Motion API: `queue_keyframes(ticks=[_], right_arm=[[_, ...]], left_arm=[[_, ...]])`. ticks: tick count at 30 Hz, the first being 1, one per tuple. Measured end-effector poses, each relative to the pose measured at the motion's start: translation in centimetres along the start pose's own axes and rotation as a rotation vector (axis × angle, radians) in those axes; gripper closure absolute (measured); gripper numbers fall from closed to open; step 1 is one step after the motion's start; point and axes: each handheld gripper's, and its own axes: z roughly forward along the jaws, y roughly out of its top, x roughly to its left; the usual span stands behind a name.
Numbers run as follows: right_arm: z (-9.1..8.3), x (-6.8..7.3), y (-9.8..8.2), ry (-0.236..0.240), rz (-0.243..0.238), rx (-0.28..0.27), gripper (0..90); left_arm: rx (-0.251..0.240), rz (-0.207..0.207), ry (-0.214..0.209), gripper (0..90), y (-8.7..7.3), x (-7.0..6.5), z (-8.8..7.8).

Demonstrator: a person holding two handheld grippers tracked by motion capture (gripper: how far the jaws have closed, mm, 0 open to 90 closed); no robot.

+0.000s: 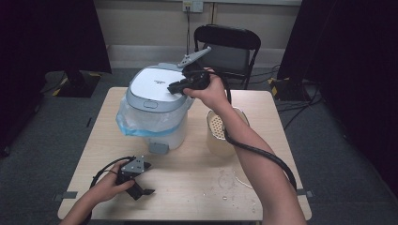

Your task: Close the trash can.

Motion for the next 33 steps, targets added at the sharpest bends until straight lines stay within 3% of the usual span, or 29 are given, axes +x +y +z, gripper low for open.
queue_keyframes(ticks=[6, 14, 22, 26, 29, 32, 33], right_arm=[[0.25, 0.31, 0.16, 0.007, -0.020, 0.009, 90.0], [0.39, 0.37, -0.06, 0.008, -0.020, 0.000, 90.0], [0.47, 0.34, 0.46, 0.009, -0.037, 0.041, 90.0], [0.34, 0.21, -0.01, 0.021, -0.015, 0.001, 90.0], [0.18, 0.32, -0.28, 0.037, -0.008, -0.023, 77.9], [-0.12, 0.23, -0.41, 0.007, 0.014, -0.027, 56.1], [-0.22, 0.21, -0.49, -0.003, 0.024, -0.026, 53.6]], left_arm=[[0.000, 0.000, -0.001, 0.0, -0.01, 0.00, 0.00], [0.001, -0.003, -0.002, 0.0, -0.01, -0.02, 0.02], [-0.008, -0.009, -0.010, 0.0, -0.03, -0.02, 0.11], [-0.007, -0.006, -0.012, 0.0, -0.01, 0.01, 0.11], [-0.008, 0.004, -0.009, 0.0, 0.01, 0.07, 0.09], [-0.008, 0.004, -0.009, 0.0, 0.01, 0.06, 0.09], [-0.008, 0.004, -0.009, 0.0, 0.01, 0.06, 0.09]])
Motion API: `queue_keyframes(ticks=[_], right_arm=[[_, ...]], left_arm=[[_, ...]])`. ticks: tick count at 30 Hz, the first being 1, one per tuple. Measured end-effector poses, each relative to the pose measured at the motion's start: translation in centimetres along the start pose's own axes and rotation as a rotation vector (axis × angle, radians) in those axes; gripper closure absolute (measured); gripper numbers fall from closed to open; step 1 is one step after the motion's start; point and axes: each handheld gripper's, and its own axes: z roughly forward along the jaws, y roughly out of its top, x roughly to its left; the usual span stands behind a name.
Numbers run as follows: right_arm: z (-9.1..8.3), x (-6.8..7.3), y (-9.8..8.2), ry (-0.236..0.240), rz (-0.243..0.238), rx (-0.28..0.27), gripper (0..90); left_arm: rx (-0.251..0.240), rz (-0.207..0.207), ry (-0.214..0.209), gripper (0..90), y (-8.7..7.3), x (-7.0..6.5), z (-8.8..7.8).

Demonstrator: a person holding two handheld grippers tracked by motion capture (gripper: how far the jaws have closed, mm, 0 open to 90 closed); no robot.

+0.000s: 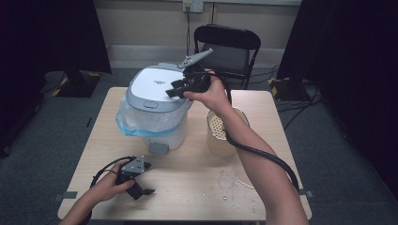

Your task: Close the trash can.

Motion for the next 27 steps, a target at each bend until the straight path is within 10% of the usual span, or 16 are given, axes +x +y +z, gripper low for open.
queue_keyframes(ticks=[10, 27], right_arm=[[-2.6, 0.5, -1.1, -0.063, 0.015, 0.003, 19.7], [-6.9, 1.5, -6.5, -0.101, 0.055, 0.003, 14.7]], left_arm=[[0.000, 0.001, -0.001, 0.0, 0.0, 0.0, 0.0], [0.001, 0.001, -0.001, 0.0, 0.0, 0.0, 0.0]])
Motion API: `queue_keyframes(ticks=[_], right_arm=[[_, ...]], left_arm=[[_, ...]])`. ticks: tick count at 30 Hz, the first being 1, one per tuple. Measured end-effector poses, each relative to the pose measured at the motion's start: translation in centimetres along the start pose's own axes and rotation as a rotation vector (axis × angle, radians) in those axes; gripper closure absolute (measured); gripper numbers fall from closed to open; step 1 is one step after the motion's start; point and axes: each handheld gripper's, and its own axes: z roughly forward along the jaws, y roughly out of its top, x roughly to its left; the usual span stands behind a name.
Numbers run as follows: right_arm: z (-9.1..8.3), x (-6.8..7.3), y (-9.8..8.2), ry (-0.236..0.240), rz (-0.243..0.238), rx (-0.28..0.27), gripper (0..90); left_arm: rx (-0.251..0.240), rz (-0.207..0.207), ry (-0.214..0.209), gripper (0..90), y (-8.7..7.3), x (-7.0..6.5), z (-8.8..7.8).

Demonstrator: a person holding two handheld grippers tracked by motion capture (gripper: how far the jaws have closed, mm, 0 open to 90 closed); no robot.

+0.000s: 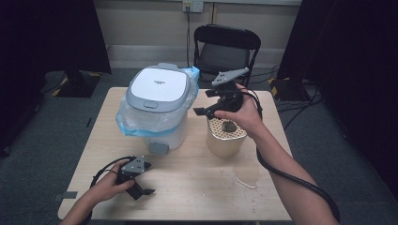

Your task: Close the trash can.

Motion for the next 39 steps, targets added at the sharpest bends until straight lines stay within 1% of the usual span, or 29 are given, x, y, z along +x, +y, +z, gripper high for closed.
queue_keyframes(ticks=[1, 2, 5, 9, 14, 16, 18, 24, 26, 28, 30, 35, 36, 38, 39], right_arm=[[-0.3, 0.0, -0.4, -0.001, 0.009, -0.003, 14.7], [-0.5, 0.1, -0.7, 0.002, 0.010, -0.005, 14.6], [-1.2, 0.2, -1.7, 0.012, 0.014, -0.014, 14.6], [-1.7, 0.3, -2.8, 0.002, 0.020, -0.001, 14.6], [-2.0, 0.7, -4.0, 0.008, 0.028, -0.004, 14.7], [-2.0, 0.9, -4.4, 0.002, 0.038, -0.004, 14.6], [-1.9, 1.1, -4.8, -0.002, 0.035, 0.005, 14.7], [-1.6, 1.8, -6.3, 0.022, 0.028, 0.020, 14.7], [-1.5, 2.0, -6.7, 0.017, 0.022, 0.032, 14.7], [-1.4, 2.1, -7.3, 0.019, 0.025, 0.040, 14.7], [-1.3, 2.2, -7.8, 0.026, 0.026, 0.040, 14.7], [-1.3, 2.3, -8.4, 0.026, 0.029, 0.042, 14.7], [-1.2, 2.5, -8.8, 0.019, 0.024, 0.046, 14.7], [-1.2, 2.5, -9.0, 0.018, 0.021, 0.046, 14.7], [-1.2, 2.6, -9.4, 0.021, 0.025, 0.048, 14.7]], left_arm=[[0.001, 0.000, 0.001, 0.0, 0.0, 0.0, 0.0], [-0.005, -0.001, 0.003, 0.0, 0.0, 0.0, 0.0], [-0.004, -0.002, 0.004, 0.0, 0.0, 0.0, 0.0], [-0.005, -0.001, 0.004, 0.0, 0.0, 0.0, 0.0], [-0.004, -0.001, 0.004, 0.0, 0.0, 0.0, 0.0], [-0.005, -0.001, 0.004, 0.0, 0.0, 0.0, 0.1], [-0.005, -0.001, 0.003, 0.0, 0.0, 0.0, 0.0], [-0.004, -0.001, 0.004, 0.0, 0.0, 0.0, 0.0], [-0.005, -0.007, 0.001, 0.0, 0.0, 0.0, 0.1], [-0.003, -0.009, 0.000, 0.0, 0.0, -0.1, 0.1], [-0.004, -0.009, 0.000, 0.0, 0.0, -0.1, 0.1], [-0.004, -0.009, 0.000, 0.0, 0.0, -0.1, 0.1], [-0.004, -0.009, 0.000, 0.0, 0.0, -0.1, 0.1], [-0.003, -0.008, -0.001, 0.0, 0.0, -0.1, 0.1], [-0.003, -0.009, 0.000, 0.0, 0.0, -0.1, 0.1]])
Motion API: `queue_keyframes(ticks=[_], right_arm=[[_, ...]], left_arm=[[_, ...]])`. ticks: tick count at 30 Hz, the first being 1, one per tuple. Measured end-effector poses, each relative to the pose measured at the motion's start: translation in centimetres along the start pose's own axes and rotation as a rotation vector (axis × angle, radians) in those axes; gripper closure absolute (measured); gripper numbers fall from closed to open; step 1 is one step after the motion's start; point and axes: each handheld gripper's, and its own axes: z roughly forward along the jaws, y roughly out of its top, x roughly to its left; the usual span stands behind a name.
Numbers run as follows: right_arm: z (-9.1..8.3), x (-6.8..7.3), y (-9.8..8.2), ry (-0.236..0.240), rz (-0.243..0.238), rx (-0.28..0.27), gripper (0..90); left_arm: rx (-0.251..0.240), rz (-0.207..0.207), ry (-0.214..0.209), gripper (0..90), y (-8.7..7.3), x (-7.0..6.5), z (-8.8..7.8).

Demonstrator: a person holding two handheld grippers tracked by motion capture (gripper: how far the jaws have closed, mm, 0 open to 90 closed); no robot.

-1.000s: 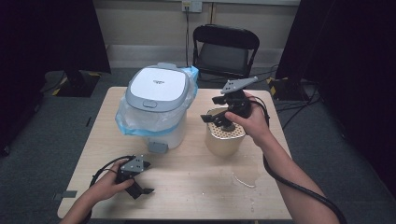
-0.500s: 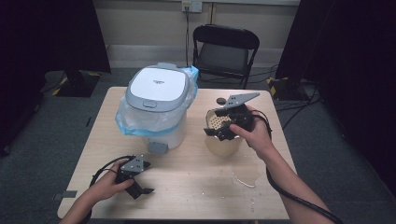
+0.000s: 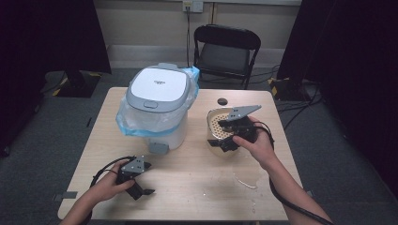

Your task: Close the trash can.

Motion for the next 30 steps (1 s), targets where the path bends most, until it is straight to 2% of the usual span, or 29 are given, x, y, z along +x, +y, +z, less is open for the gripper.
queue_keyframes(ticks=[5, 16, 20, 23, 30], right_arm=[[0.0, 0.2, -0.8, 0.001, 0.006, -0.003, 14.7], [0.0, 0.9, -3.4, 0.018, 0.004, 0.029, 14.7], [-0.3, 0.9, -4.2, -0.008, 0.013, 0.009, 14.5], [-0.6, 0.7, -4.4, -0.008, 0.029, -0.007, 14.7], [-1.6, 0.5, -4.3, -0.006, 0.020, -0.014, 14.6]], left_arm=[[0.000, 0.000, 0.000, 0.0, 0.0, 0.0, 0.0], [0.000, 0.000, 0.000, 0.0, 0.0, 0.0, 0.0], [0.000, 0.000, 0.000, 0.0, 0.0, 0.0, 0.0], [0.000, 0.000, 0.000, 0.0, 0.0, 0.0, 0.0], [0.000, 0.000, 0.000, 0.0, 0.0, 0.0, 0.0]])
